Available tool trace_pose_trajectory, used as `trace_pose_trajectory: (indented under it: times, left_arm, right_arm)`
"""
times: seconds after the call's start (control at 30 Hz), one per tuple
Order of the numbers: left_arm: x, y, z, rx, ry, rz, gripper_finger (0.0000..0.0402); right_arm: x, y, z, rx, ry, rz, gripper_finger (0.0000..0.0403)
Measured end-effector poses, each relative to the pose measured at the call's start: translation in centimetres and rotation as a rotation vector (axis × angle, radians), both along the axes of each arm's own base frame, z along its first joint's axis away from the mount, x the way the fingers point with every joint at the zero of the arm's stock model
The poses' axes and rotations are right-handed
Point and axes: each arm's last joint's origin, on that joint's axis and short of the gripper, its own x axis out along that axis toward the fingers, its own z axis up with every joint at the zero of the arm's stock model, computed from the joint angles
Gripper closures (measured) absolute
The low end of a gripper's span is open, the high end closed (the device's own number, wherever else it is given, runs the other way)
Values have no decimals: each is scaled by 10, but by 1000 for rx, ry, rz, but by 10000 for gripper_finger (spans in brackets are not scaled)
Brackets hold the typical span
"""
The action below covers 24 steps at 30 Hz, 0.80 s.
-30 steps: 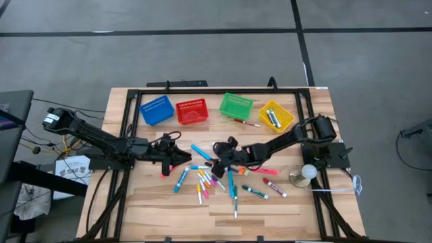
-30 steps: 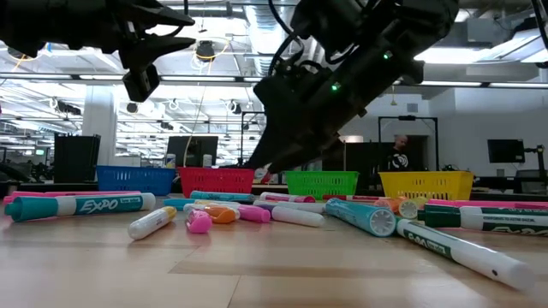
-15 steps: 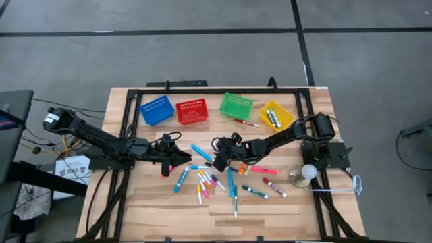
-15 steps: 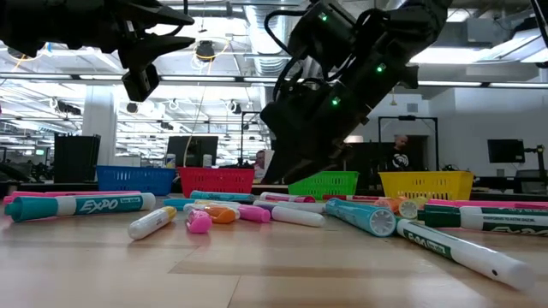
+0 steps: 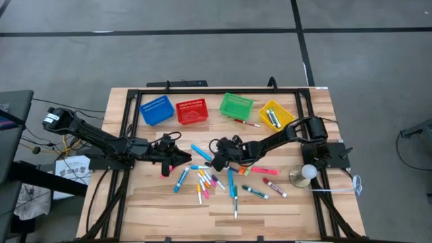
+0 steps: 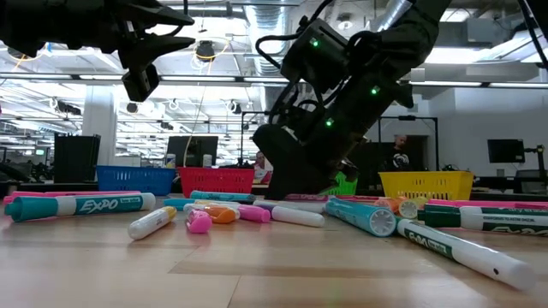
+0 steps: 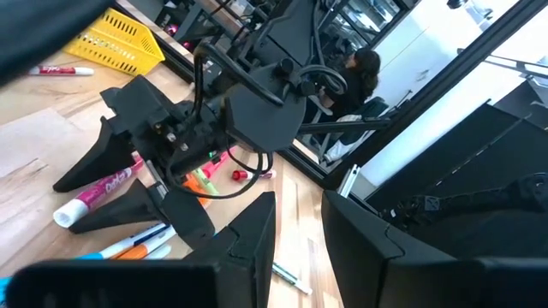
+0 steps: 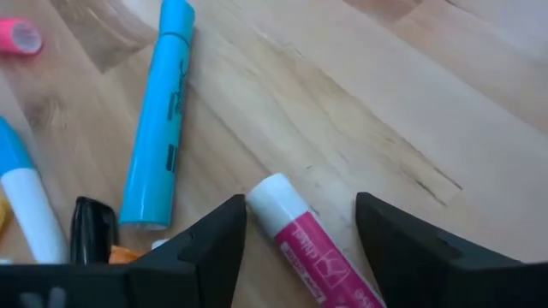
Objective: Pick & Place Markers
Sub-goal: Put the large pink marker pen into the yellow bin
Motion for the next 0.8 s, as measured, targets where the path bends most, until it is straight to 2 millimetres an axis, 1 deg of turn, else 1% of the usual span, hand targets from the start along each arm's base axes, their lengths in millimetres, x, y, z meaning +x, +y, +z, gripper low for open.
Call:
trace_pose_trajectory:
  times: [0.17,0.3,0.43,0.5,0.63,0.8]
  left_arm:
    - [0,0,0,0,0,0,305]
    - [0,0,0,10,-1,0,305]
    - [0,0,0,12,-1,0,305]
    - [0,0,0,12,-1,0,305]
    - [0,0,0,12,-1,0,305]
    - [0,0,0,12,-1,0,305]
  right_arm:
    - [-1,-1,9,7,-19,0,225]
    - [-1,-5,11,19,-26,-5,269]
    - [-2,-5,11,28,-18,0,314]
    - [-2,-5,11,29,-16,2,331]
    - [-2,-5,11,42,-15,9,339]
    - [-2,-5,13,47,-18,13,319]
